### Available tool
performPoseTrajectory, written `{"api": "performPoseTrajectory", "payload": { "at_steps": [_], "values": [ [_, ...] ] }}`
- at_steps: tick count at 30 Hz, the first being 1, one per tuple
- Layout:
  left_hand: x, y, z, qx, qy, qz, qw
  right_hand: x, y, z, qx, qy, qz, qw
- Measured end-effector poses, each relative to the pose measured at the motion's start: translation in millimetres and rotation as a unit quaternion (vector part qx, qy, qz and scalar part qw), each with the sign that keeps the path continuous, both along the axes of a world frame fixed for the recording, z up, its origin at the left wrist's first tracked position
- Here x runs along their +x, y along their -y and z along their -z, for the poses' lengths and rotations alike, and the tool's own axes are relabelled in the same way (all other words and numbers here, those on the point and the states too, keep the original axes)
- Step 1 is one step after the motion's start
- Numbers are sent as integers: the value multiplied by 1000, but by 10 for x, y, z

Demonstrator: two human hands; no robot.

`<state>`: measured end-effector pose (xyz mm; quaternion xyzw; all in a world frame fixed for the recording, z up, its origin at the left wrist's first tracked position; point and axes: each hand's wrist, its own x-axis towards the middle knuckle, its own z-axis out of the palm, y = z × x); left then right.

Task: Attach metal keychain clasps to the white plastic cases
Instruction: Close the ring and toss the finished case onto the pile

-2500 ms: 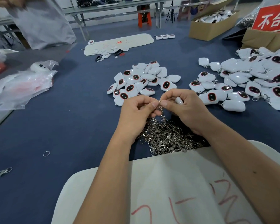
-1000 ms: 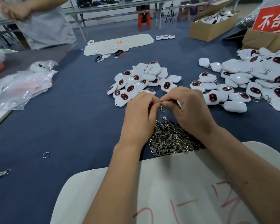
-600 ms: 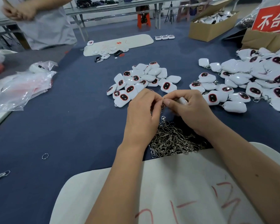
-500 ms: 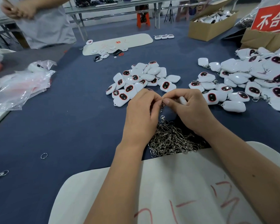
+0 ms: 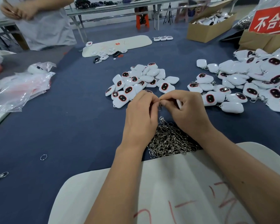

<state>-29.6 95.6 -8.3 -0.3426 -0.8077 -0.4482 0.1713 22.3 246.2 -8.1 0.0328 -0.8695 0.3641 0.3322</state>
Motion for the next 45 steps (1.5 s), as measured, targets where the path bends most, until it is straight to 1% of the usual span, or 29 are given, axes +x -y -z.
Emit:
{"api": "performPoseTrajectory", "payload": {
  "at_steps": [2, 4, 6, 8, 13, 17, 20, 24, 27, 31, 33, 39, 45],
  "values": [
    [-11, 1, -6, 7, -5, 3, 1000, -15, -10, 5, -100, 49, -23, 994],
    [-19, 3, -12, 12, -14, 4, 1000, -27, -42, 3, -167, 82, -51, 981],
    [-15, -7, -14, 21, -22, 6, 1000, -23, -66, -11, -217, 91, -72, 969],
    [-13, -21, -11, 35, -24, 9, 999, -9, -62, -19, -230, 81, -75, 967],
    [-35, 1, 1, 53, -12, 22, 998, 20, 11, -25, -151, 35, -38, 987],
    [-27, 22, 1, 51, -17, 21, 998, 27, 11, -26, -32, -6, 5, 999],
    [-38, 15, 14, 57, -10, 21, 998, 19, -7, -22, 30, -37, 6, 999],
    [-39, 15, 24, 65, 36, 21, 997, -2, -26, -4, 82, -54, 14, 995],
    [-35, 21, 27, 62, 37, 15, 997, 1, -31, -8, 119, -60, 20, 991],
    [-27, -6, 41, 29, 44, 8, 999, 4, -18, -26, 143, -62, 12, 988],
    [-8, -31, 49, 19, 60, 6, 998, 12, -8, -24, 136, -55, 10, 989],
    [3, -42, 48, 49, 79, 3, 996, 22, 12, -13, 107, -55, 20, 993],
    [-2, -52, 47, 73, 88, -8, 993, 29, 32, -19, 99, -54, 19, 993]
  ]
}}
